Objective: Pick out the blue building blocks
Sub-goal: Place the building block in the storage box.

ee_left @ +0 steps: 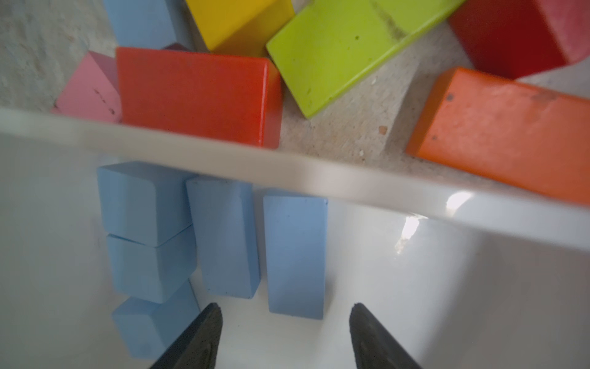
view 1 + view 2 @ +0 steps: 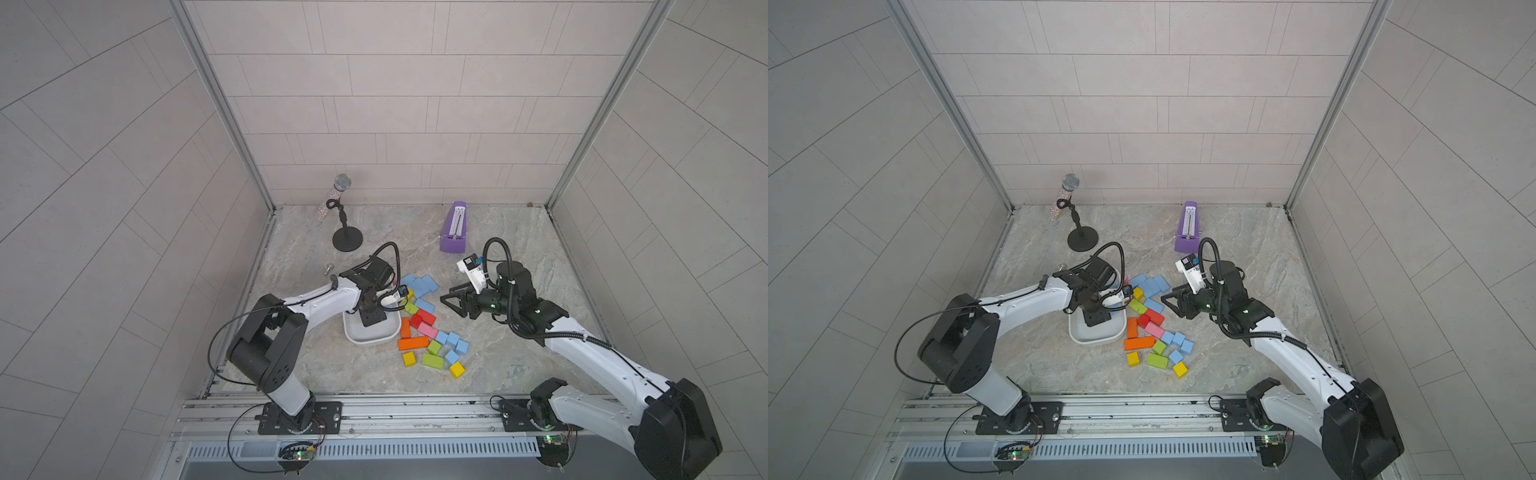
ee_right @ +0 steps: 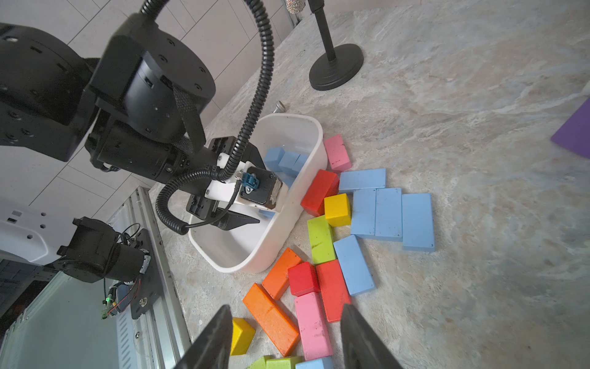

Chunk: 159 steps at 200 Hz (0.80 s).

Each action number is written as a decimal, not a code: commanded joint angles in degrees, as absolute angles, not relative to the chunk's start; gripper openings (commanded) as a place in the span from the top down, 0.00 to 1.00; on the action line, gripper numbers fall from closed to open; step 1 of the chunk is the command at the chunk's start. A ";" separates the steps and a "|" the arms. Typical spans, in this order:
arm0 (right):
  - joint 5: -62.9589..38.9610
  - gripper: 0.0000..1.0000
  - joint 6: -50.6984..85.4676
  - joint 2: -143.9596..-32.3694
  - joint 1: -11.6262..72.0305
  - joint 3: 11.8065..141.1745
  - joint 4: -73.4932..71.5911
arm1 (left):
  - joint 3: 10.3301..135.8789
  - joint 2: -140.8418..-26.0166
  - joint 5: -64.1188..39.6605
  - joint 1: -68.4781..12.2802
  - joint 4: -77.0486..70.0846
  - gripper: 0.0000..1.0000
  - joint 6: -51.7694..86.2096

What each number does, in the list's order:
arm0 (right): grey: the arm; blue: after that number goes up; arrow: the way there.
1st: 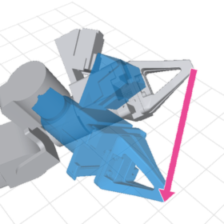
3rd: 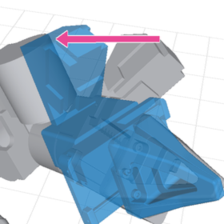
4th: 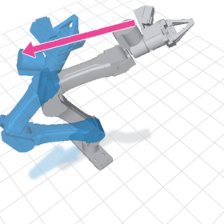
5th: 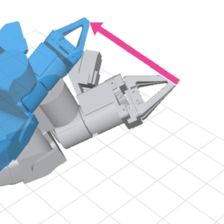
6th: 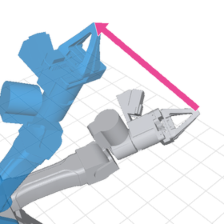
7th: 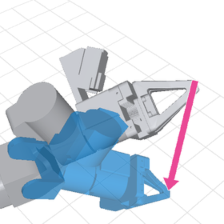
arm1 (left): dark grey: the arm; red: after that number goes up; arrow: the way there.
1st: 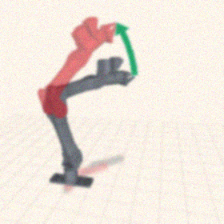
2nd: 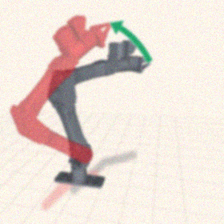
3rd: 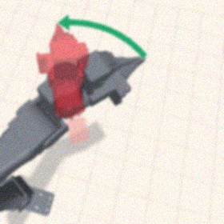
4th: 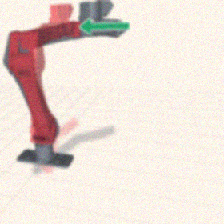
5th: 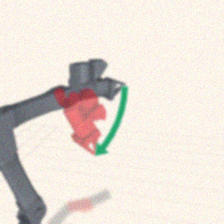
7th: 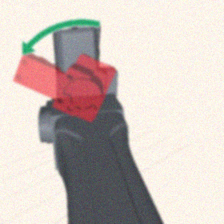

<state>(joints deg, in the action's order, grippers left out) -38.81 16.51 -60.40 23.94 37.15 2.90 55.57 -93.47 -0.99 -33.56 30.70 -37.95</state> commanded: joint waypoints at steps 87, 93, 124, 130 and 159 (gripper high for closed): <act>-37.62 0.45 15.87 -58.02 23.69 36.11 3.88 | 54.50 -95.54 4.02 -34.19 23.78 0.37 -39.10; -37.61 0.45 15.91 -58.02 23.72 36.10 3.92 | 54.50 -95.62 4.37 -34.19 23.57 0.37 -39.31; -37.62 0.45 15.91 -58.00 23.65 36.07 4.04 | 54.45 -95.18 4.93 -34.26 23.03 0.37 -39.68; -37.54 0.45 15.99 -57.94 23.65 36.09 4.13 | 54.46 -94.98 4.95 -34.17 23.11 0.37 -39.64; -36.02 0.45 16.25 -58.05 23.64 36.44 5.27 | 55.48 -92.86 3.61 -34.17 25.41 0.35 -38.49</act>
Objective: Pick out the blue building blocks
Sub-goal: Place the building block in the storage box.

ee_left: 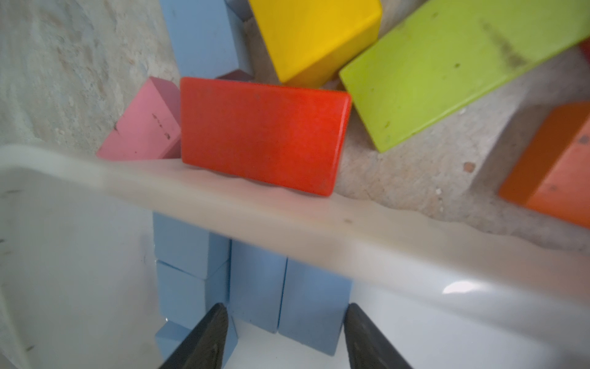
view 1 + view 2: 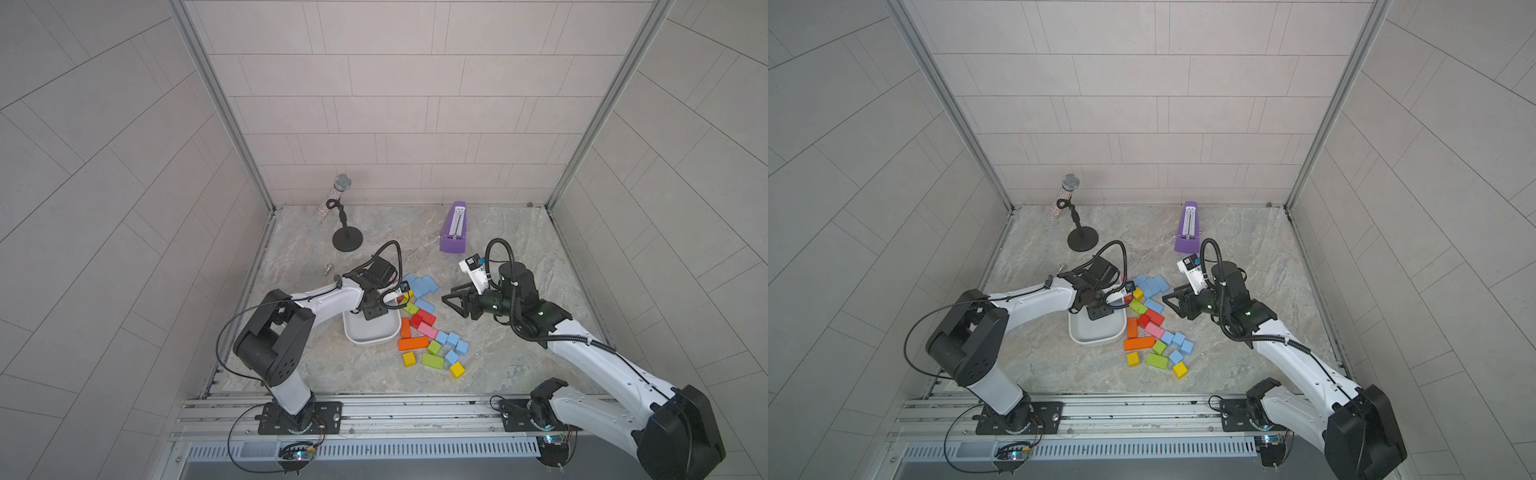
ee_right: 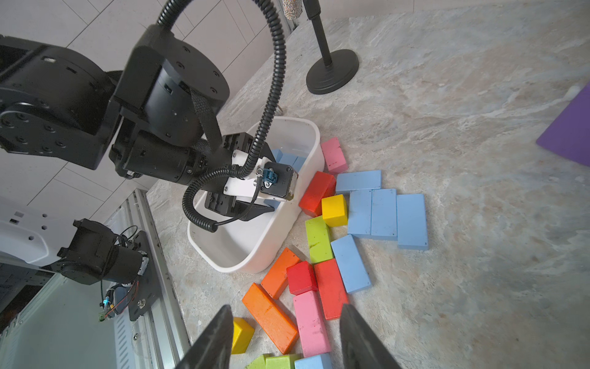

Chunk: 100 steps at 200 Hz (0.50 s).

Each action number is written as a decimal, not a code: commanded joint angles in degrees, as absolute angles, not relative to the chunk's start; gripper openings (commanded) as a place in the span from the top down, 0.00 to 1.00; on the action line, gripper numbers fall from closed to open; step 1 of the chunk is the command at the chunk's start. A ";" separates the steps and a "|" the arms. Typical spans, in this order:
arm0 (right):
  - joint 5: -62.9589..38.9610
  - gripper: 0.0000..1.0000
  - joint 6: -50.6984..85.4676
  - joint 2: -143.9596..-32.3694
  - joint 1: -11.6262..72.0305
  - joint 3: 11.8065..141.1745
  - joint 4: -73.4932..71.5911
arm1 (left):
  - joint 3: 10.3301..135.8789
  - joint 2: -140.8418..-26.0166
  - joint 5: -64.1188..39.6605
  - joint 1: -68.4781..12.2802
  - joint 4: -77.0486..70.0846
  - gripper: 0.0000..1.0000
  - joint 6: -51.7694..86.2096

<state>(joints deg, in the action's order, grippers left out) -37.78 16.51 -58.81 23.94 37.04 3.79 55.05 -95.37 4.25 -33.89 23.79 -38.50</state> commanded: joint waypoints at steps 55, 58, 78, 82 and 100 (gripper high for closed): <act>-30.31 0.44 13.67 -63.24 23.66 41.39 15.31 | 62.55 -86.13 -3.99 -32.65 37.26 0.29 -29.34; -29.67 0.44 13.64 -63.65 23.70 41.64 15.78 | 62.91 -85.83 -4.60 -32.31 37.62 0.29 -28.68; -25.58 0.45 13.06 -67.40 23.73 44.16 19.54 | 63.24 -83.70 -8.61 -30.01 36.97 0.28 -24.53; -24.87 0.45 12.80 -68.39 23.69 44.80 20.49 | 63.08 -83.32 -9.27 -29.50 36.52 0.28 -23.82; -20.71 0.46 11.77 -72.97 23.98 48.16 24.62 | 61.34 -81.51 -11.90 -27.07 34.36 0.28 -20.75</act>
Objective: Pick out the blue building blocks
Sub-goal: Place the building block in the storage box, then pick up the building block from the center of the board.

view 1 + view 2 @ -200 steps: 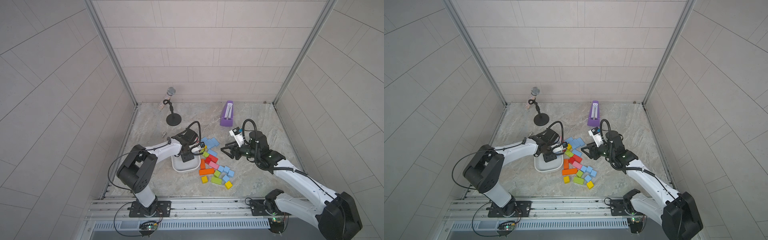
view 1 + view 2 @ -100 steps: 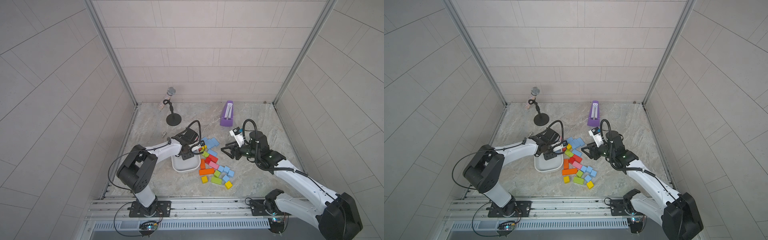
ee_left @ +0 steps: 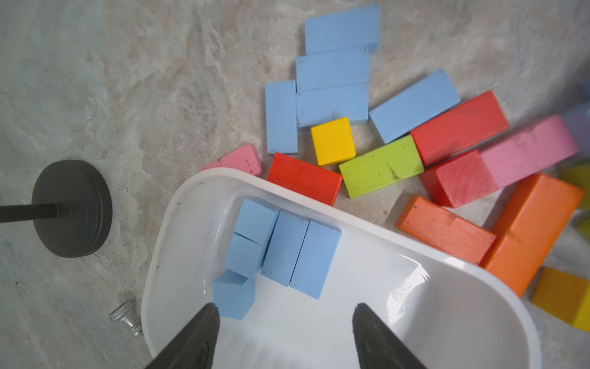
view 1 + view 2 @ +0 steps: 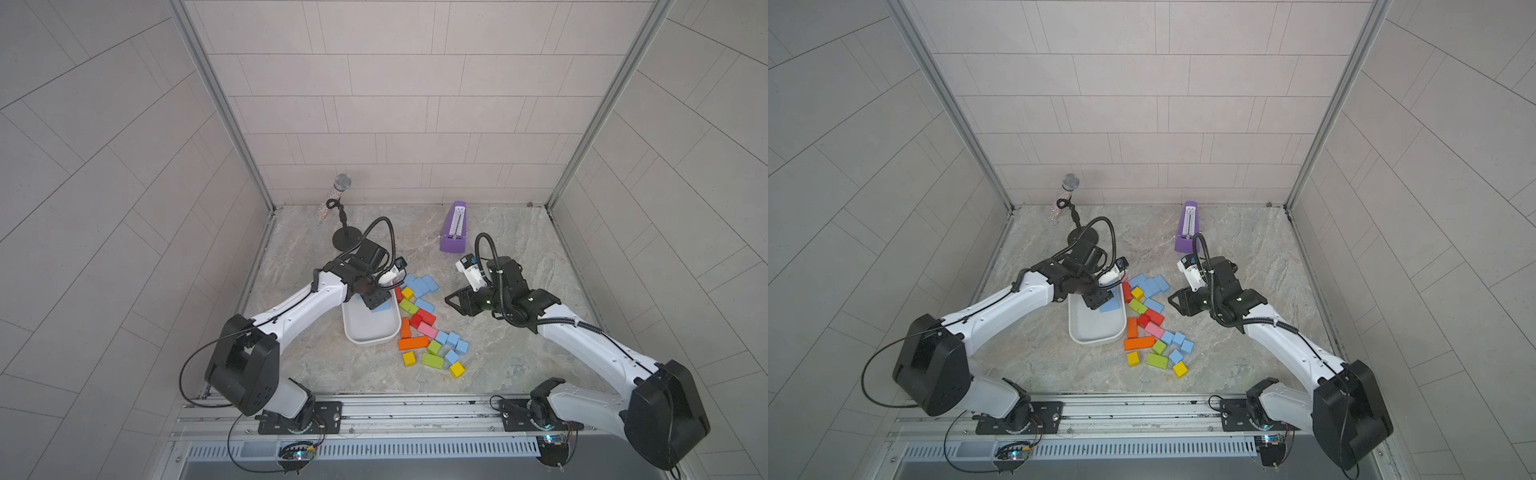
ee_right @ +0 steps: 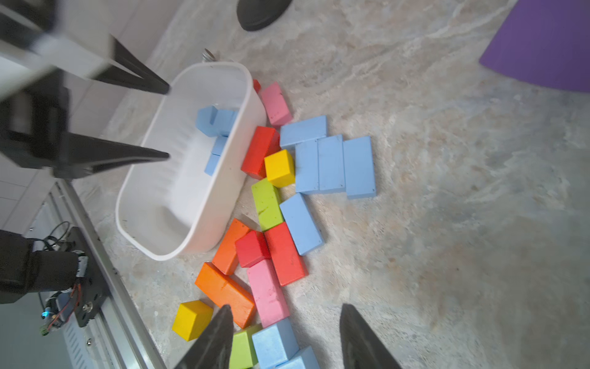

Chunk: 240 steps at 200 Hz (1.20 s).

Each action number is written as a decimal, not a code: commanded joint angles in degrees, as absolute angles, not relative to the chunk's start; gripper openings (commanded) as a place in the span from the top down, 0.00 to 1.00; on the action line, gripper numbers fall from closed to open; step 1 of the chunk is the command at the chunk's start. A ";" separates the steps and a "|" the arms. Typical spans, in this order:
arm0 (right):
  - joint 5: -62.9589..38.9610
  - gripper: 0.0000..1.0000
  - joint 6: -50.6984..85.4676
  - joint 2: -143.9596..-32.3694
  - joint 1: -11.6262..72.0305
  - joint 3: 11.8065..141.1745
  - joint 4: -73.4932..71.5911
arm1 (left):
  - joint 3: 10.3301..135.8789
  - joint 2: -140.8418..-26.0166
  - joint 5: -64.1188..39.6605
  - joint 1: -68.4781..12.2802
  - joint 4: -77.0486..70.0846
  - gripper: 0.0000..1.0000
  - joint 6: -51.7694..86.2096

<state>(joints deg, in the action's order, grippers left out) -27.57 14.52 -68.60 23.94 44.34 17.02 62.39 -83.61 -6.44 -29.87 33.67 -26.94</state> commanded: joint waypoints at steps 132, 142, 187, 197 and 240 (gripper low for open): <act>-2.19 0.44 7.76 -109.06 33.13 74.37 32.10 | 55.81 -74.88 -17.97 -15.65 30.56 0.28 -16.26; -1.70 0.44 7.61 -110.63 33.13 75.61 32.51 | 55.90 -75.01 -18.16 -15.32 30.72 0.28 -16.35; -0.47 0.44 6.97 -114.96 33.13 79.54 32.95 | 56.42 -75.67 -18.80 -14.35 31.27 0.28 -16.61; -0.63 0.44 6.66 -115.75 33.13 80.42 33.05 | 56.43 -75.91 -18.98 -14.21 31.37 0.28 -16.61; -1.03 0.43 5.61 -119.43 32.49 84.77 33.61 | 56.61 -77.21 -19.65 -14.05 31.38 0.29 -16.61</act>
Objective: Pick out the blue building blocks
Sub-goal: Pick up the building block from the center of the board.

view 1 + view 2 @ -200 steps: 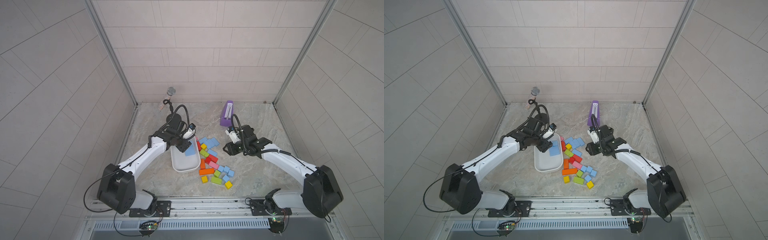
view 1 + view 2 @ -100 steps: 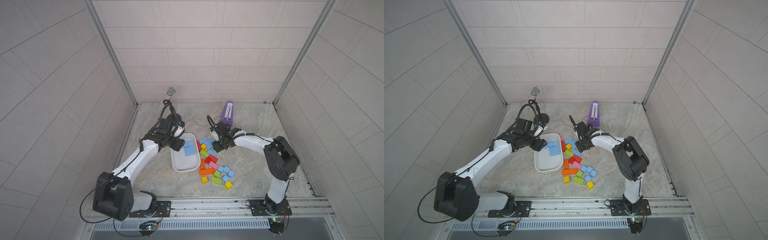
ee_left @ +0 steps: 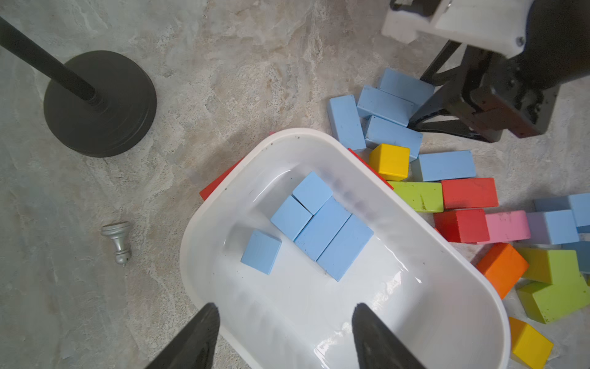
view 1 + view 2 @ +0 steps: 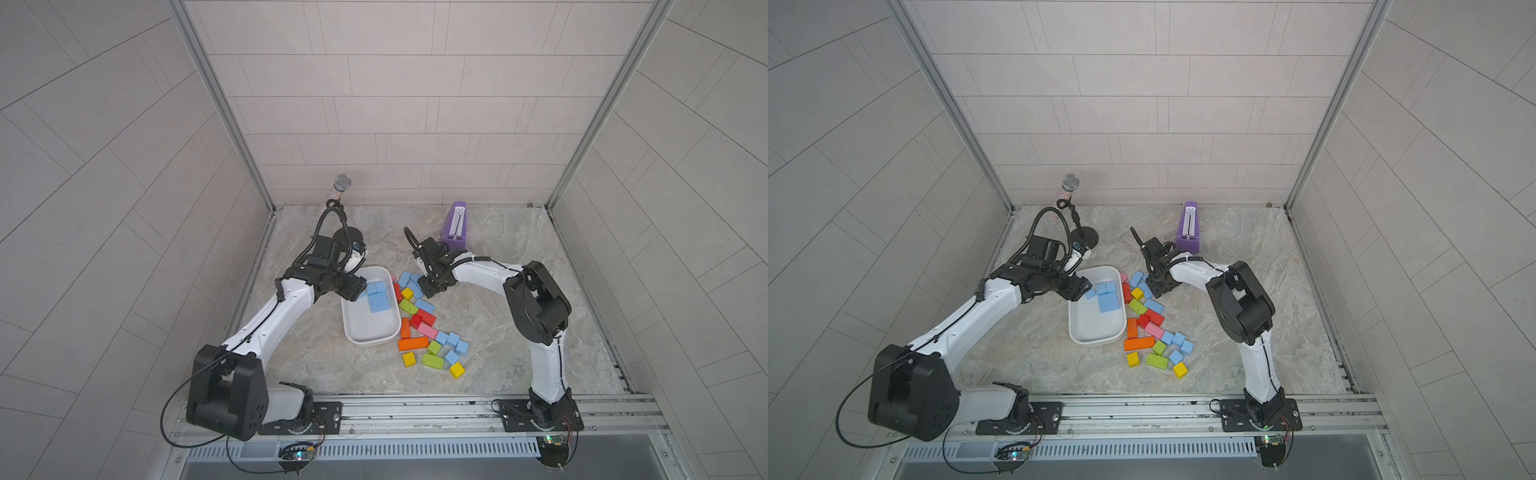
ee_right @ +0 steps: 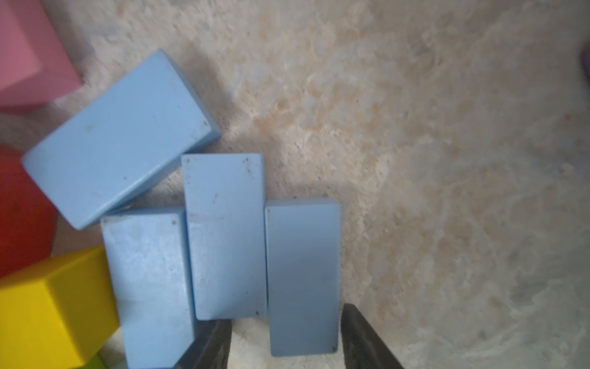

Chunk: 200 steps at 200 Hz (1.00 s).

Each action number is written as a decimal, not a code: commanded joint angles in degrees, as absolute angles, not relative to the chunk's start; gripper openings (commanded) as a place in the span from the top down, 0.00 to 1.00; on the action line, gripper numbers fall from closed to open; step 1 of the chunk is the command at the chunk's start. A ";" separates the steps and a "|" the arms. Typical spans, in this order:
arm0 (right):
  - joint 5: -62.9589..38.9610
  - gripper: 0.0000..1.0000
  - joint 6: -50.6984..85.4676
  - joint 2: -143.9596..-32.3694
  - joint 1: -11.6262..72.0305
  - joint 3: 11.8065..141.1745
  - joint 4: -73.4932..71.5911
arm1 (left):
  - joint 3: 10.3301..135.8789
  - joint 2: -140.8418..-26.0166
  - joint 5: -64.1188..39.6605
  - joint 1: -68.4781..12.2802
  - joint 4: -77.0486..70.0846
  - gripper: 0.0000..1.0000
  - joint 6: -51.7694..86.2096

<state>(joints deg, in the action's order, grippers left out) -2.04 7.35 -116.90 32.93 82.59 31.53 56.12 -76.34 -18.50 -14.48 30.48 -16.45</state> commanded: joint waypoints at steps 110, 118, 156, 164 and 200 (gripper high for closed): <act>-4.14 0.81 3.80 -108.52 32.08 80.79 32.83 | 57.14 -78.53 -27.55 -14.05 31.43 0.29 -16.48; -5.37 0.81 3.47 -105.60 32.25 78.68 31.09 | 56.92 -78.40 -29.57 -14.00 30.89 0.29 -15.73; -10.56 0.81 -3.35 -93.61 36.28 70.58 26.37 | 54.04 -77.64 -29.88 -13.61 25.56 0.29 -9.52; -11.37 0.81 -6.93 -92.40 37.87 70.00 26.19 | 53.64 -77.24 -29.27 -12.69 24.79 0.29 -7.86; -13.39 0.82 -19.57 -94.51 43.75 76.97 31.48 | 49.64 -73.69 -31.79 -2.61 18.33 0.28 1.48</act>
